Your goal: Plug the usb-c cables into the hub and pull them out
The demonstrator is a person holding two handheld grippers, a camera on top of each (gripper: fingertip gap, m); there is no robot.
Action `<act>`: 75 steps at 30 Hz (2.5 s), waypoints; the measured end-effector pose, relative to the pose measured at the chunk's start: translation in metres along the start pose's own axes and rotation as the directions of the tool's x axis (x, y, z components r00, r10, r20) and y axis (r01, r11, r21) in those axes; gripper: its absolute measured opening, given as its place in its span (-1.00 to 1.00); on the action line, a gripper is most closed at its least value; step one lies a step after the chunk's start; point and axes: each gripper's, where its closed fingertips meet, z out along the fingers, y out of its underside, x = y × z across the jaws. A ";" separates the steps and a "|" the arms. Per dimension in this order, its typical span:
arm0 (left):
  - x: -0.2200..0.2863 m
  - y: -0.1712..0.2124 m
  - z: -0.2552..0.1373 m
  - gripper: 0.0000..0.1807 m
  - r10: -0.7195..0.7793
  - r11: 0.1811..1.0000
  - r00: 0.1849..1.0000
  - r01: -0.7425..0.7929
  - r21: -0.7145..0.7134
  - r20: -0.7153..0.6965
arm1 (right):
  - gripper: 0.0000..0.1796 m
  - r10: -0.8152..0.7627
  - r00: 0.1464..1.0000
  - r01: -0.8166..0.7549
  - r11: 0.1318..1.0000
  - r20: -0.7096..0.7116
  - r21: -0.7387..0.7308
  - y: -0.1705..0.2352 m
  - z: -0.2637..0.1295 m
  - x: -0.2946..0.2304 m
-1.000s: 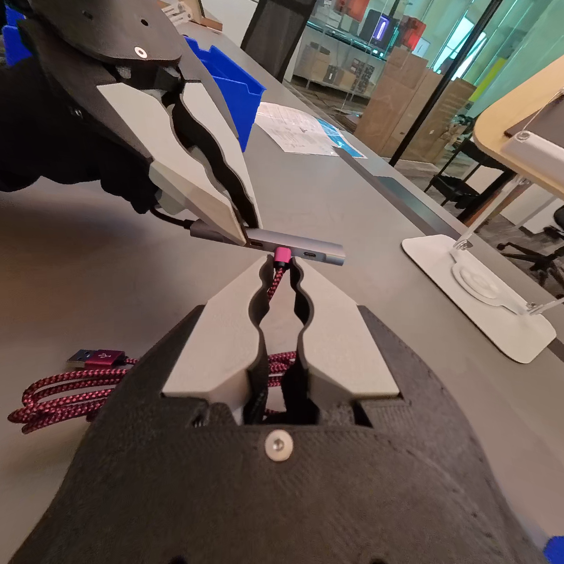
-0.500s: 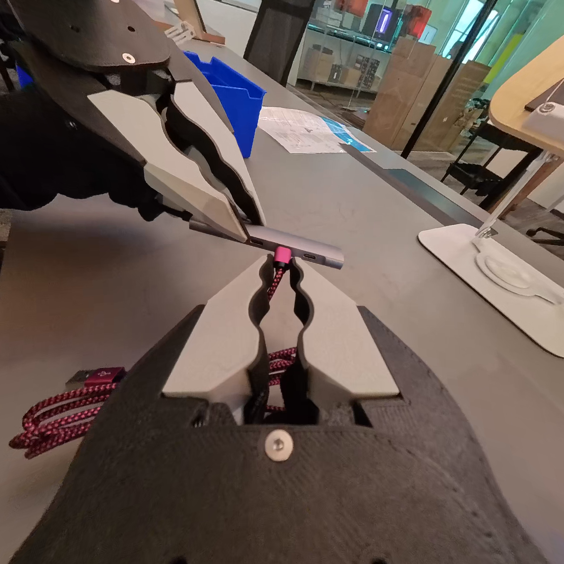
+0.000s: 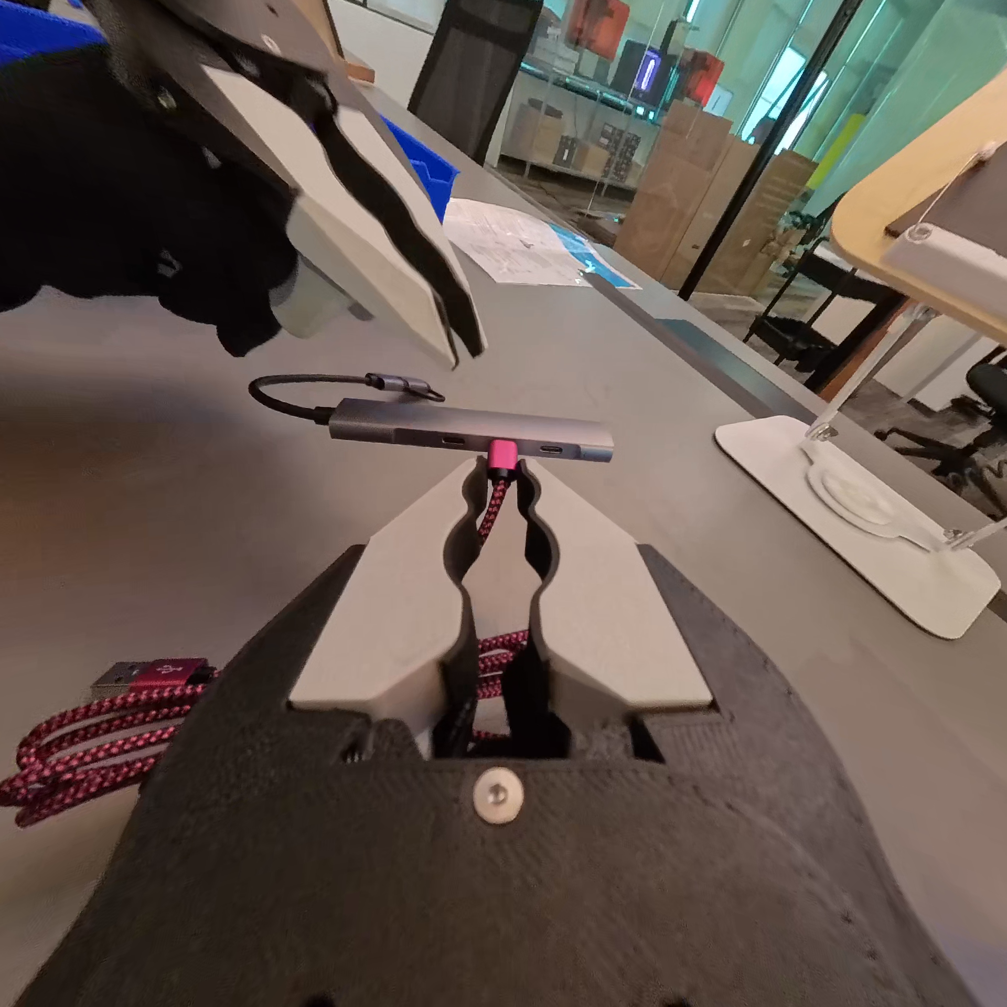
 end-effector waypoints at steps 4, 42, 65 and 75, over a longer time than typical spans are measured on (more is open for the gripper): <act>0.015 0.014 0.007 -0.70 -0.206 0.977 0.956 0.192 -0.089 -0.208 | -0.91 -0.039 0.999 0.039 0.999 0.000 0.030 -0.006 0.000 -0.003; 0.007 -0.043 -0.085 -0.60 -0.113 0.902 0.980 0.169 0.396 -0.162 | -0.92 0.259 0.953 -0.284 0.943 0.158 0.172 -0.178 -0.090 0.066; 0.013 0.026 -0.034 -0.59 -0.239 0.932 0.959 0.271 0.241 -0.153 | -0.93 0.516 0.837 -0.487 0.854 -0.180 0.183 -0.067 -0.226 0.245; 0.016 0.030 -0.029 -0.59 -0.221 0.946 0.965 0.247 0.211 -0.137 | -0.91 0.618 0.758 -0.607 0.785 -0.210 0.122 0.013 -0.217 0.252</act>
